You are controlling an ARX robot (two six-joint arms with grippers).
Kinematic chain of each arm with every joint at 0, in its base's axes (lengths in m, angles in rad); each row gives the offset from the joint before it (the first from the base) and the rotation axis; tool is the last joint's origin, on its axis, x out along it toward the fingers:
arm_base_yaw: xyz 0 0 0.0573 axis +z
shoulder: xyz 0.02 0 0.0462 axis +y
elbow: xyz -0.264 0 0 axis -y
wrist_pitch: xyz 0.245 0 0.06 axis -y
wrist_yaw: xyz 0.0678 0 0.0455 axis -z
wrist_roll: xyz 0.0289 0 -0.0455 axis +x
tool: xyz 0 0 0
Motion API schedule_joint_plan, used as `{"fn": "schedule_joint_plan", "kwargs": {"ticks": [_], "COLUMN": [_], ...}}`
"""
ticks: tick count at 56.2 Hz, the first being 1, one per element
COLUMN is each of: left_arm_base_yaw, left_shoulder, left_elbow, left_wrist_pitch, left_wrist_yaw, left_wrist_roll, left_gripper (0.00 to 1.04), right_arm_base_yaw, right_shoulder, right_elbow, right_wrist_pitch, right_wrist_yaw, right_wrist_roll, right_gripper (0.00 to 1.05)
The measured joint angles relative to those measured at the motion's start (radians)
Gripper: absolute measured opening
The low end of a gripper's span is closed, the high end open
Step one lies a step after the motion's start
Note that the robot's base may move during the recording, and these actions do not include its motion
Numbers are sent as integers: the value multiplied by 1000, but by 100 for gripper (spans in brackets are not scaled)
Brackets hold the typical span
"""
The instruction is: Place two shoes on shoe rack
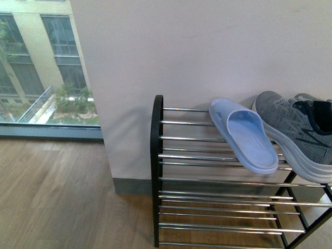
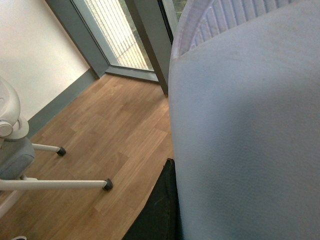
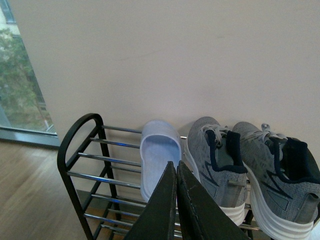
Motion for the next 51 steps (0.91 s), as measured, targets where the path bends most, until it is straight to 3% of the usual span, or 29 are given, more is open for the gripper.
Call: {"fn": "schedule_joint_plan", "kwargs": {"ticks": [22, 51], "left_arm_base_yaw": [0, 0], "left_shoulder": [0, 0], "left_elbow": [0, 0], "left_wrist_pitch": [0, 0], "left_wrist_yaw": [0, 0], "left_wrist_roll": [0, 0], "left_gripper": [2, 2], "right_arm_base_yaw": [0, 0], "right_shoulder": [-202, -343], "right_elbow": [0, 0], "right_wrist_pitch": [-194, -336], "right_wrist_yaw": [0, 0], "right_wrist_roll": [0, 0], "right_gripper": [2, 2]}}
